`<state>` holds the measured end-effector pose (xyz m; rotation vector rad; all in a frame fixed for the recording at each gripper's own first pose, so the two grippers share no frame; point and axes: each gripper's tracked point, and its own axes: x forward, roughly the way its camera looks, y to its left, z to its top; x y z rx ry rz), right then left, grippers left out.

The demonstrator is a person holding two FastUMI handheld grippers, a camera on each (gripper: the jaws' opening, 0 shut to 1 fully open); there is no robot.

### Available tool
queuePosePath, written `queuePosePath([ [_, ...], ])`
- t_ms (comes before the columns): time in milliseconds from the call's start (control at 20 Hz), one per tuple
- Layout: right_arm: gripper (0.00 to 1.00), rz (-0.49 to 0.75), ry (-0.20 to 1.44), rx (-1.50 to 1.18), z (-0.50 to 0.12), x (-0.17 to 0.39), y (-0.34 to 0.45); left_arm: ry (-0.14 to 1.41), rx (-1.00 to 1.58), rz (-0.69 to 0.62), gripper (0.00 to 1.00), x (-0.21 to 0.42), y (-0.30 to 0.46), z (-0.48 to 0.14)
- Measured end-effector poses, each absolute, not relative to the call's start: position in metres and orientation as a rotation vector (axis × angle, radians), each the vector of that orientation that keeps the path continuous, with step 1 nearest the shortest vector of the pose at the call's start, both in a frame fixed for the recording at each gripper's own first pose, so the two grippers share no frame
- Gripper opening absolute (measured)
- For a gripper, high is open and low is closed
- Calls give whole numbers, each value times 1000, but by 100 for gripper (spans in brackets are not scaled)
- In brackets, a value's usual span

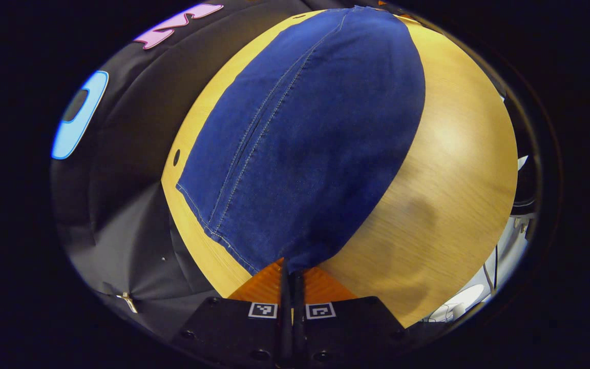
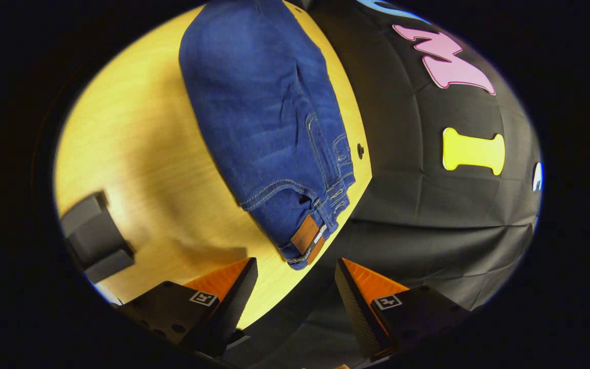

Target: Grasp the waist and the cuffs of the jeans and fold them to make the two legs overlap; first hold the waist and fold one-third of the jeans toward the cuffs, then hold the cuffs and fold the remaining one-third in the same direction to finish folding.

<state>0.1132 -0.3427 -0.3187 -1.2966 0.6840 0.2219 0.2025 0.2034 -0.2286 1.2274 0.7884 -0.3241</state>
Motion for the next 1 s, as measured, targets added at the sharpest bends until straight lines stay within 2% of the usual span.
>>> queuePosePath([
  [250, 93, 284, 591, -1396, -325, 144, -326, 805, 1205, -283, 6, 205, 203, -228],
  [350, 89, 323, 573, -1451, -332, 152, -319, 810, 1208, -280, 6, 206, 202, -229],
  [500, 74, 363, 604, -1445, -345, 161, -319, 808, 1185, -259, 6, 207, 201, -228],
  [550, 61, 374, 616, -1435, -349, 163, -319, 803, 1184, -250, 6, 207, 201, -228],
  [600, 41, 389, 626, -1429, -352, 162, -317, 799, 1185, -238, 6, 208, 200, -228],
  [700, 30, 403, 627, -1429, -354, 163, -316, 790, 1188, -220, 6, 209, 199, -228],
  [750, 17, 406, 634, -1431, -356, 162, -319, 784, 1188, -212, 6, 210, 200, -228],
  [800, 17, 410, 641, -1414, -354, 166, -317, 780, 1191, -203, 6, 211, 200, -228],
  [900, 6, 420, 680, -1356, -354, 167, -318, 776, 1183, -189, 6, 210, 200, -227],
  [1000, 6, 461, 720, -1321, -353, 169, -316, 793, 1137, -199, 6, 210, 198, -227],
])
